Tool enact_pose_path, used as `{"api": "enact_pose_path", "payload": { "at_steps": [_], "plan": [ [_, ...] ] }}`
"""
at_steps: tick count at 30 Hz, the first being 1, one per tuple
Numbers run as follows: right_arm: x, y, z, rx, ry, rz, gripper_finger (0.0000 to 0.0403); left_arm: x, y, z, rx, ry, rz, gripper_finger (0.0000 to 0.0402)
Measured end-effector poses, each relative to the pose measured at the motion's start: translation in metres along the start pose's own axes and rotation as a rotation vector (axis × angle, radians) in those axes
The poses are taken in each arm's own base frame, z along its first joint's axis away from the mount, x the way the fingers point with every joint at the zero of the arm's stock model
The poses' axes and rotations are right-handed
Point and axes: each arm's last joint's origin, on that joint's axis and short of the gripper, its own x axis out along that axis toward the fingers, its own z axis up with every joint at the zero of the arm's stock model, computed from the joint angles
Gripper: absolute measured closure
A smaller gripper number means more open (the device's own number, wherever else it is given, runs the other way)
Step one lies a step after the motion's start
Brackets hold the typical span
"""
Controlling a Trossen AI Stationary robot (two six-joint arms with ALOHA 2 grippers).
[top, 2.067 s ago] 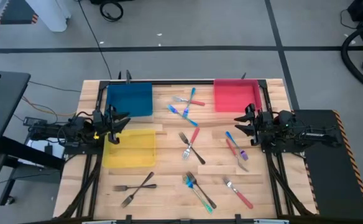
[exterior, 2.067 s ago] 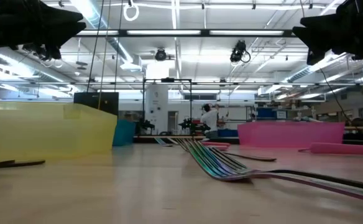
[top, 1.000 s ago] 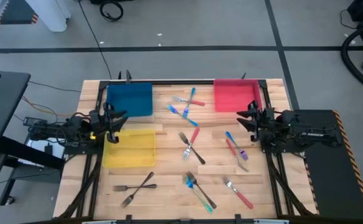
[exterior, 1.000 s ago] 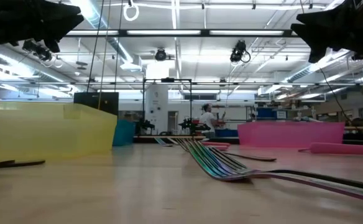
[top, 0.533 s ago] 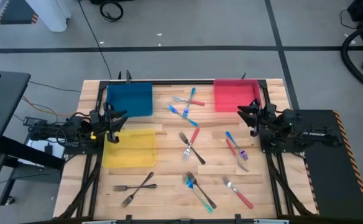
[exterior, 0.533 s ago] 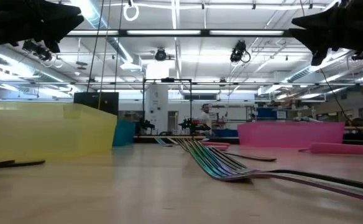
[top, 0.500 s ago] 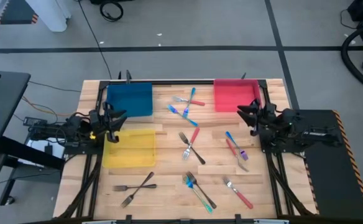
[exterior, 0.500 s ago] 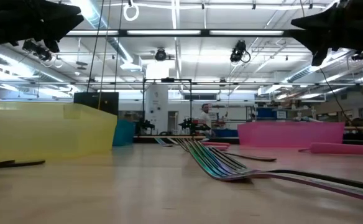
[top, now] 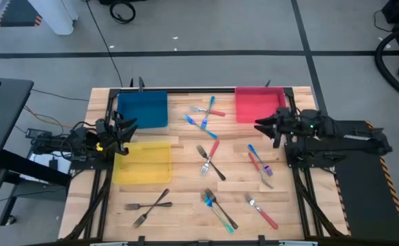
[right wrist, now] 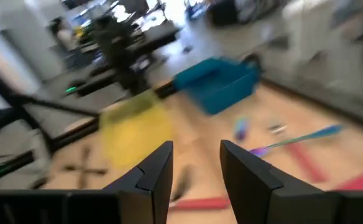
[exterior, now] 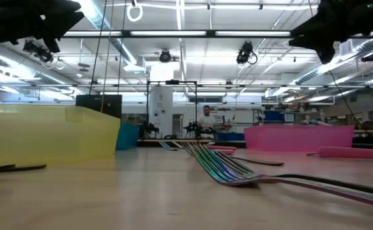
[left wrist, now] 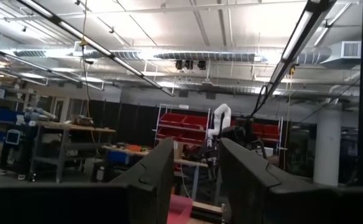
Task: Sort silverware by color (type)
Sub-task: Put the red fork into the red bin
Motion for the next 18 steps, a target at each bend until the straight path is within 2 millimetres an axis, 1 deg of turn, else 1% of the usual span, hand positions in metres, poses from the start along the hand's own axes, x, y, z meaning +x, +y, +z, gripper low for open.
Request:
{"api": "enact_pose_path", "payload": {
  "at_steps": [4, 6, 10, 13, 18],
  "plan": [
    [0.018, 0.015, 0.010, 0.083, 0.142, 0.145, 0.0262, 0.000, 0.000, -0.002, -0.030, 0.016, -0.001, 0.0271],
    [0.027, 0.021, 0.012, 0.117, 0.215, 0.171, 0.0262, 0.000, 0.000, -0.002, -0.031, 0.021, -0.001, 0.0271],
    [0.043, 0.026, 0.006, 0.266, 0.400, 0.085, 0.0262, 0.000, 0.000, -0.003, -0.029, 0.028, -0.001, 0.0271],
    [0.051, 0.024, -0.010, 0.376, 0.560, -0.021, 0.0262, 0.000, 0.000, -0.003, -0.026, 0.028, -0.001, 0.0271],
    [0.058, 0.024, -0.032, 0.523, 0.750, -0.175, 0.0262, 0.000, 0.000, -0.003, -0.023, 0.028, -0.001, 0.0271]
  ]
}}
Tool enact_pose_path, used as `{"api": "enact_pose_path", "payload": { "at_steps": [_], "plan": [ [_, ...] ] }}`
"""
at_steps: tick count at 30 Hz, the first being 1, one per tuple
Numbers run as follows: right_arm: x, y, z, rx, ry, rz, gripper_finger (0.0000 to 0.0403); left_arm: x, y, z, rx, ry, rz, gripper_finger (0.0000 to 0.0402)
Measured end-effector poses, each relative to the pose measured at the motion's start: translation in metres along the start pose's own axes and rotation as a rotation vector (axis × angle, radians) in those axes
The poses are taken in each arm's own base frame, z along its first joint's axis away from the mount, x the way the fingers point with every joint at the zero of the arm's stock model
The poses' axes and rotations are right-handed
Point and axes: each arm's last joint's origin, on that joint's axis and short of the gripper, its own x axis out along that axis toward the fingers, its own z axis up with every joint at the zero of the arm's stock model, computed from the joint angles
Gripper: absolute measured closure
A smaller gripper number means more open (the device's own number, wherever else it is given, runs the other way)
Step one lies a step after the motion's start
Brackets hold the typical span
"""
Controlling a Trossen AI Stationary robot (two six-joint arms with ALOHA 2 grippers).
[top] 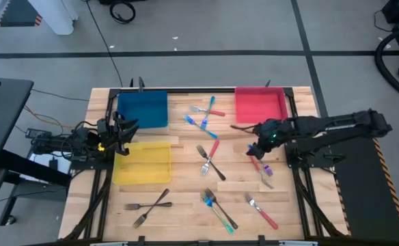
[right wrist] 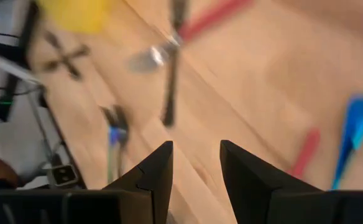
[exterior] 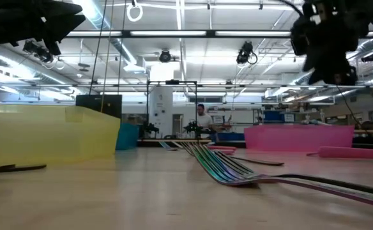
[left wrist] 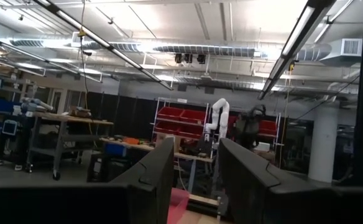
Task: Sort silverware by color (type)
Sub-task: Put the red fork into the red bin
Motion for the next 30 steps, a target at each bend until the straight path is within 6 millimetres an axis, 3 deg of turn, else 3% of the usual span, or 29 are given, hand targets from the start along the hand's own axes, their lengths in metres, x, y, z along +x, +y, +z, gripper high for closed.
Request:
{"api": "enact_pose_path", "payload": {
  "at_steps": [8, 15, 30],
  "plan": [
    [0.024, 0.002, -0.014, 0.074, 0.125, -0.115, 0.0262, 0.000, 0.000, 0.000, -0.001, 0.000, 0.000, 0.0271],
    [0.042, -0.011, -0.027, 0.137, 0.173, -0.393, 0.0262, 0.000, 0.000, 0.000, 0.000, 0.003, -0.001, 0.0271],
    [0.075, -0.015, -0.038, 0.142, 0.247, -0.525, 0.0262, 0.000, 0.000, -0.002, -0.002, 0.020, -0.001, 0.0271]
  ]
}}
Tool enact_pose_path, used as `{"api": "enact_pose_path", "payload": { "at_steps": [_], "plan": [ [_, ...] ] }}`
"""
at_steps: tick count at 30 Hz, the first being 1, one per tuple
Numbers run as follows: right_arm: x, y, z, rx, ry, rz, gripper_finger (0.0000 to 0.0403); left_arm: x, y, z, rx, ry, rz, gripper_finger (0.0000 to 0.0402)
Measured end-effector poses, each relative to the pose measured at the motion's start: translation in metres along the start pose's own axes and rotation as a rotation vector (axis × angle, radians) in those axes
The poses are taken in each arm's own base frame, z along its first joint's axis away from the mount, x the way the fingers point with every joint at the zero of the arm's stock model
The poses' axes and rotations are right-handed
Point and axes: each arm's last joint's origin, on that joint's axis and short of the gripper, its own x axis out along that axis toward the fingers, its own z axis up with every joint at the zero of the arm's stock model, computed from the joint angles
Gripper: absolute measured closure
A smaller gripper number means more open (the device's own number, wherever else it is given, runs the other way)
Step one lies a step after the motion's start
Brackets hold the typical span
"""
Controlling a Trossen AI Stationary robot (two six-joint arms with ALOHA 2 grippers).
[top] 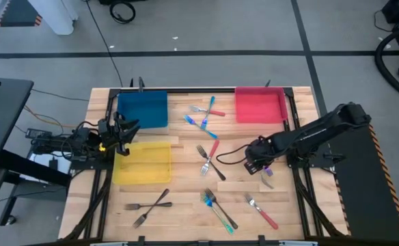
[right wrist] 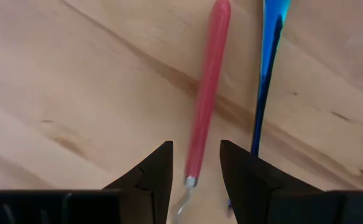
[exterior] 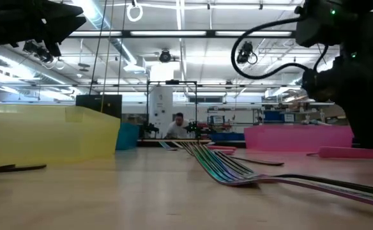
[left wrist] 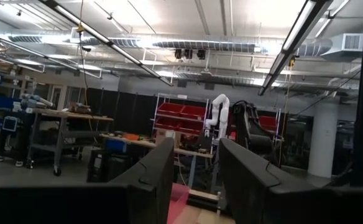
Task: Sort silverware by color (type)
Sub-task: Put the red fork into the red bin
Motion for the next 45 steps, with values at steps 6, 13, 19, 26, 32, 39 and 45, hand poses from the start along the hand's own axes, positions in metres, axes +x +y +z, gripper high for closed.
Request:
{"api": "enact_pose_path", "payload": {
  "at_steps": [6, 13, 19, 26, 32, 39, 45],
  "plan": [
    [0.013, 0.004, 0.002, -0.025, -0.004, -0.049, 0.0262, 0.000, 0.000, 0.000, -0.016, 0.000, 0.000, 0.0271],
    [0.024, 0.007, 0.004, -0.066, -0.003, -0.076, 0.0283, 0.000, 0.000, 0.000, -0.015, 0.000, 0.000, 0.0271],
    [0.018, 0.006, 0.005, -0.069, -0.025, -0.045, 0.0363, 0.000, 0.000, 0.000, -0.015, 0.001, 0.000, 0.0271],
    [0.004, 0.010, 0.017, -0.052, -0.028, 0.114, 0.0367, 0.000, 0.000, -0.001, -0.012, 0.007, 0.000, 0.0271],
    [-0.038, 0.021, 0.052, -0.110, -0.153, 0.264, 0.0367, 0.000, 0.000, 0.000, -0.013, 0.003, 0.000, 0.0271],
    [-0.100, 0.010, 0.116, -0.262, -0.566, 0.138, 0.0366, 0.000, 0.000, 0.004, 0.035, -0.042, 0.001, 0.0271],
    [-0.126, -0.029, 0.156, -0.254, -0.755, -0.182, 0.0365, 0.000, 0.000, 0.004, 0.064, -0.035, 0.001, 0.0271]
  ]
}}
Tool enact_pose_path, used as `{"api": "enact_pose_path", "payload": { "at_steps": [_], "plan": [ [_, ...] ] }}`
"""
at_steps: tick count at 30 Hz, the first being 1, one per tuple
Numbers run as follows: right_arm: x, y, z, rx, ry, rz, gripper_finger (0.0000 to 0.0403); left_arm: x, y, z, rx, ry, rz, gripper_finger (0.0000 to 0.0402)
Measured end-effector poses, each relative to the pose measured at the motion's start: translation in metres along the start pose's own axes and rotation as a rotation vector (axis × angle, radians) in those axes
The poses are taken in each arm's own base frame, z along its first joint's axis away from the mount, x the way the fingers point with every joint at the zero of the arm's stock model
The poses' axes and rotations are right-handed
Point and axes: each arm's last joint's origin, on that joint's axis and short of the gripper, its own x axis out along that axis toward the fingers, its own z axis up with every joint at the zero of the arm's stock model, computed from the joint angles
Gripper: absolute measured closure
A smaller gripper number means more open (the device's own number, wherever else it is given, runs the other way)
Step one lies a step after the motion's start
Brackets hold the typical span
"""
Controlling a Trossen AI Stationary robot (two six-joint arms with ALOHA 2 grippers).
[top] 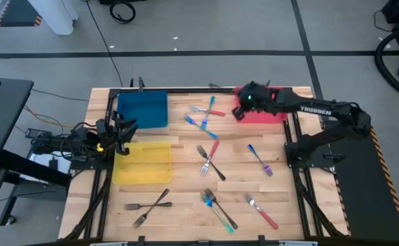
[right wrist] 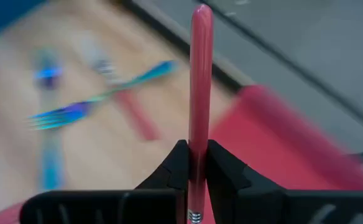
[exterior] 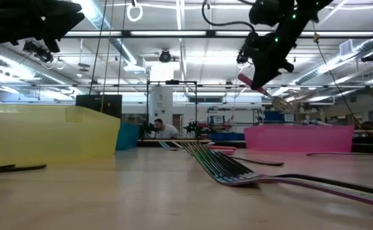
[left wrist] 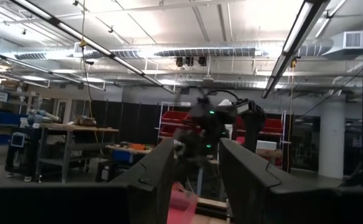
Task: Sort silverware by color (type)
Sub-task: Put the red fork into the red bin
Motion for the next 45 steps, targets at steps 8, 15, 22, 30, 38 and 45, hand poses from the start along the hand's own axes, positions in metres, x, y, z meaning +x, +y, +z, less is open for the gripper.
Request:
{"api": "enact_pose_path", "payload": {
  "at_steps": [8, 15, 22, 30, 38, 45],
  "plan": [
    [0.017, -0.044, -0.002, -0.157, 0.085, -0.108, 0.0364, 0.000, 0.000, 0.000, 0.009, 0.001, 0.000, 0.0271],
    [0.026, -0.065, -0.008, -0.263, 0.139, -0.091, 0.0364, 0.000, -0.001, -0.008, -0.001, 0.075, -0.009, 0.0271],
    [0.044, -0.082, -0.030, -0.281, 0.188, -0.074, 0.0364, 0.000, 0.000, -0.002, -0.042, 0.023, -0.004, 0.0271],
    [0.058, -0.094, -0.060, -0.269, 0.269, -0.047, 0.0364, 0.000, 0.000, -0.002, -0.089, 0.017, -0.003, 0.0271],
    [0.065, -0.099, -0.072, -0.245, 0.267, -0.028, 0.0352, 0.000, 0.000, -0.003, -0.083, 0.027, -0.003, 0.0271],
    [0.071, -0.099, -0.080, -0.271, 0.243, 0.000, 0.0351, 0.000, 0.000, -0.003, -0.092, 0.033, -0.003, 0.0271]
  ]
}}
